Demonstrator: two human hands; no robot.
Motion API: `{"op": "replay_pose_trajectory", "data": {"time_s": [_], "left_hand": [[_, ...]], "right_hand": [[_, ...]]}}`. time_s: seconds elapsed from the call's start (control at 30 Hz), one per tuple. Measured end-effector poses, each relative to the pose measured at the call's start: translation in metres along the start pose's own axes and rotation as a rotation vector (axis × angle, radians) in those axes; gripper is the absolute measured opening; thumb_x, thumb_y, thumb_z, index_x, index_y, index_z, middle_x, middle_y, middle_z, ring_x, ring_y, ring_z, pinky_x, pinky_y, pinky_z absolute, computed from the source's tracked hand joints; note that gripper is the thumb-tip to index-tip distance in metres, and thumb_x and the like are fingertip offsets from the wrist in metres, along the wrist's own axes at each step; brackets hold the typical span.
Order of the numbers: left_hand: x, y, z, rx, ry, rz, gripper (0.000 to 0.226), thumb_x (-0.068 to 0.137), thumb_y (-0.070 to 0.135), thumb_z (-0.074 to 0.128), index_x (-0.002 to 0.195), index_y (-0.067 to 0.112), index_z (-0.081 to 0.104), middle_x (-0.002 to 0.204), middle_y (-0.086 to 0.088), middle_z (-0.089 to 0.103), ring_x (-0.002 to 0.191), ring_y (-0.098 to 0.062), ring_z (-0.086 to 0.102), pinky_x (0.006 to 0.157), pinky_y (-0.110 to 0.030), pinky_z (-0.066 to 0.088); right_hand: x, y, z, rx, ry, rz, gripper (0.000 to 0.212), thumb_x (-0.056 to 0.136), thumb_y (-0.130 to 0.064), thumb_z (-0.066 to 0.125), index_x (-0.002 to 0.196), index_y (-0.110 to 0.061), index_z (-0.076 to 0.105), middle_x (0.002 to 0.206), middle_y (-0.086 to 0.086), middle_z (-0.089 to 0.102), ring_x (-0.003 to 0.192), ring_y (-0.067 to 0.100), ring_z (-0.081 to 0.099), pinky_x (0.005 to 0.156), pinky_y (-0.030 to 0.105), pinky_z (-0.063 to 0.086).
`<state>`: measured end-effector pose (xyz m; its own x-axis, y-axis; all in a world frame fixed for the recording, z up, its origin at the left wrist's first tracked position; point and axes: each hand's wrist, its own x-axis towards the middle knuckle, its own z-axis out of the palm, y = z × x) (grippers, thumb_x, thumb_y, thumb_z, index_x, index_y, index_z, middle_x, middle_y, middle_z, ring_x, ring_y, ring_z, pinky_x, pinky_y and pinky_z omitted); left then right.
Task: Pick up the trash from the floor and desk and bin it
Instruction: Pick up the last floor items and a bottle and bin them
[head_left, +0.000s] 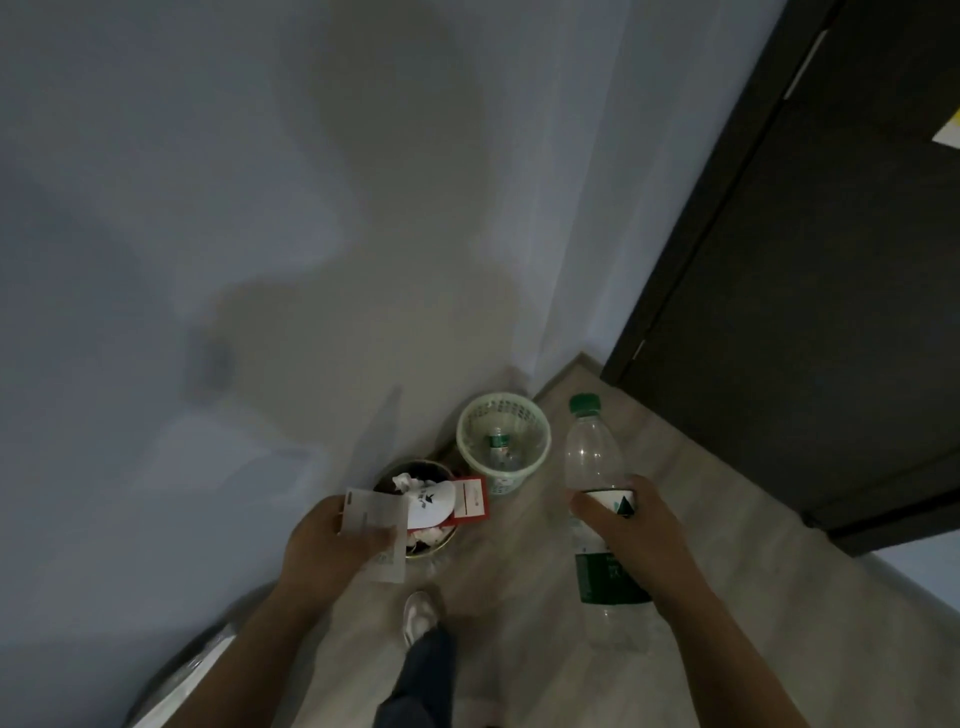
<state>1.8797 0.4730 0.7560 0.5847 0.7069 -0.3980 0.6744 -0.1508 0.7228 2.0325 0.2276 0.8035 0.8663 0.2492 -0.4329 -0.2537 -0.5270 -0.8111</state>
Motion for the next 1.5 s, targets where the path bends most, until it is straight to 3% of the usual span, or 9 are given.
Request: {"op": "replay_pose_trajectory", "data": {"time_s": [0.23,0.47,0.6,0.7,0.9,1.03,1.2,1.37,1.5], "left_hand": [[0.116,-0.004,0.025,0.061,-0.101,-0.103,0.04,0.072,0.026,0.081,0.104,0.013,0.061,0.09,-0.003,0.065,0.082,-0.02,0.06,0.066,-0.028,0.045],[0.226,-0.015,0.054,0.157,-0.214,-0.176,0.033,0.072,0.02,0.08,0.093,0.016,0.054,0.073,0.009,0.051,0.066,-0.007,0.047,0.053,-0.019,0.034],[0.281,-0.036,0.084,0.243,-0.221,-0.224,0.045,0.073,0.023,0.08,0.109,0.007,0.059,0.086,0.0,0.053,0.079,-0.017,0.047,0.066,-0.026,0.035],[0.318,-0.057,0.116,0.237,-0.244,-0.259,0.048,0.072,0.018,0.079,0.113,0.004,0.058,0.09,-0.002,0.055,0.081,-0.017,0.048,0.063,-0.025,0.034],[0.394,-0.105,0.176,0.255,-0.227,-0.316,0.051,0.073,0.02,0.079,0.117,0.008,0.057,0.109,-0.011,0.064,0.085,-0.019,0.051,0.071,-0.03,0.041],[0.43,-0.136,0.215,0.313,-0.2,-0.293,0.054,0.074,0.019,0.077,0.122,0.01,0.054,0.106,-0.009,0.063,0.086,-0.019,0.052,0.071,-0.03,0.04],[0.463,-0.17,0.249,0.38,-0.196,-0.336,0.046,0.074,0.017,0.075,0.117,0.008,0.058,0.109,-0.011,0.064,0.096,-0.026,0.059,0.072,-0.03,0.042],[0.48,-0.198,0.267,0.451,-0.274,-0.334,0.041,0.079,0.018,0.072,0.117,0.008,0.06,0.111,-0.012,0.065,0.101,-0.028,0.061,0.079,-0.03,0.047],[0.482,-0.207,0.274,0.481,-0.28,-0.275,0.052,0.078,0.021,0.072,0.125,0.009,0.053,0.116,-0.011,0.063,0.104,-0.028,0.06,0.084,-0.034,0.049]], "right_hand": [[0.101,-0.015,0.039,-0.125,-0.023,0.126,0.066,0.075,-0.048,0.075,0.125,-0.015,0.048,0.105,0.006,0.062,0.089,0.02,0.064,0.079,0.036,0.055],[0.197,-0.011,0.086,-0.215,-0.08,0.243,0.067,0.078,-0.049,0.072,0.128,-0.015,0.044,0.098,0.0,0.059,0.085,0.015,0.061,0.068,0.026,0.049],[0.253,0.01,0.11,-0.25,-0.113,0.303,0.069,0.077,-0.048,0.074,0.13,-0.016,0.043,0.106,0.003,0.06,0.093,0.019,0.062,0.074,0.028,0.051],[0.299,0.034,0.126,-0.289,-0.138,0.345,0.069,0.076,-0.046,0.076,0.128,-0.015,0.043,0.099,-0.001,0.057,0.087,0.016,0.061,0.066,0.026,0.049],[0.387,0.094,0.159,-0.365,-0.16,0.401,0.074,0.074,-0.047,0.077,0.131,-0.013,0.042,0.108,0.006,0.058,0.093,0.022,0.061,0.075,0.032,0.053],[0.428,0.125,0.178,-0.371,-0.18,0.419,0.069,0.077,-0.043,0.076,0.13,-0.012,0.043,0.095,-0.001,0.051,0.075,0.008,0.052,0.057,0.023,0.041],[0.459,0.161,0.194,-0.414,-0.199,0.437,0.068,0.077,-0.043,0.076,0.128,-0.011,0.045,0.102,0.002,0.054,0.087,0.017,0.055,0.069,0.027,0.043],[0.474,0.186,0.201,-0.437,-0.238,0.448,0.064,0.078,-0.041,0.075,0.126,-0.011,0.045,0.095,-0.001,0.053,0.075,0.005,0.05,0.055,0.021,0.037],[0.484,0.196,0.203,-0.455,-0.248,0.472,0.068,0.078,-0.041,0.075,0.129,-0.01,0.044,0.105,0.004,0.055,0.088,0.017,0.056,0.062,0.025,0.04]]}}
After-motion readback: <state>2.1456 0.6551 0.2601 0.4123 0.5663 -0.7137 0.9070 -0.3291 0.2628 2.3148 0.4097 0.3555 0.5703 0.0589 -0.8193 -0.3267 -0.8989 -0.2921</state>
